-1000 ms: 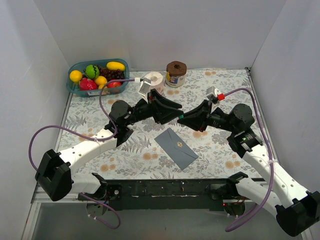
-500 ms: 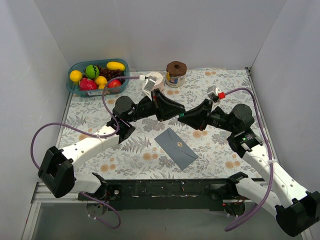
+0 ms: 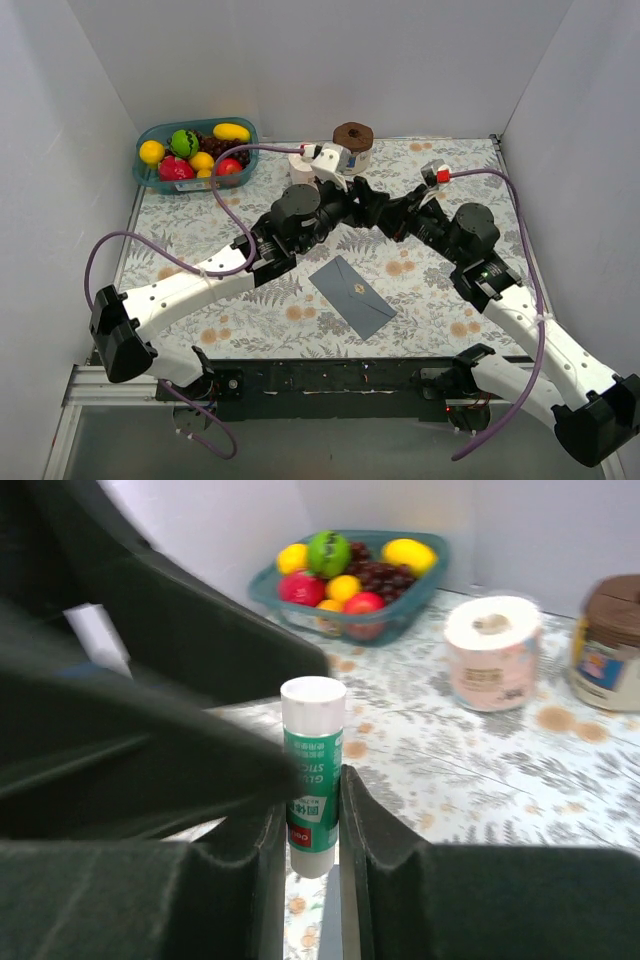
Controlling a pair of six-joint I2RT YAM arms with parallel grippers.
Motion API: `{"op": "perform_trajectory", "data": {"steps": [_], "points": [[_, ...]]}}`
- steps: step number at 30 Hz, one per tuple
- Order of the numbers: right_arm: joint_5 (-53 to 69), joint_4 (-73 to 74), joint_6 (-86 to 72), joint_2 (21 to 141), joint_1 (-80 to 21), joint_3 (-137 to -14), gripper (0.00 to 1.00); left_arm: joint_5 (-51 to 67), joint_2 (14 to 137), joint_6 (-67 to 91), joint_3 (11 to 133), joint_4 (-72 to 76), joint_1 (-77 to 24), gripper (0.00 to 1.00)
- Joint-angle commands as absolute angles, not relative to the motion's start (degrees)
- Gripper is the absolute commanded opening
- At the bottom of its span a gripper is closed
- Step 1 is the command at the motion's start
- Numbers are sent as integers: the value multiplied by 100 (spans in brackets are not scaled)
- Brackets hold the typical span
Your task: Place the letter into the envelope and seal it
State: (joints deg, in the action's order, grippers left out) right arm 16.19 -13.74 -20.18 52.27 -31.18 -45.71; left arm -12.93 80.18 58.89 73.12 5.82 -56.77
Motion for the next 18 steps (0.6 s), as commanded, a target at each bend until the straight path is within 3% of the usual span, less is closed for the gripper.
{"op": "perform_trajectory", "data": {"steps": [1, 2, 6, 15, 18], "points": [[553, -993, -1784, 5037, -3067, -4588, 1, -1339, 7577, 5458, 7384, 762, -5897, 74], [580, -1028, -1758, 4906, -3067, -4562, 1, -1171, 7515, 5458, 7296, 869, -5871, 87], [1299, -1177, -1565, 4720, -3067, -4465, 1, -379, 7313, 5730, 6953, 1300, -5705, 96], [3610, -1757, -1529, 4667, -3059, -4465, 1, 2967, 7049, 7312, 6056, 3039, -4421, 93], [3919, -2021, -1643, 4693, -3059, -4447, 1, 3312, 7119, 7295, 6073, 3076, -4403, 91]]}}
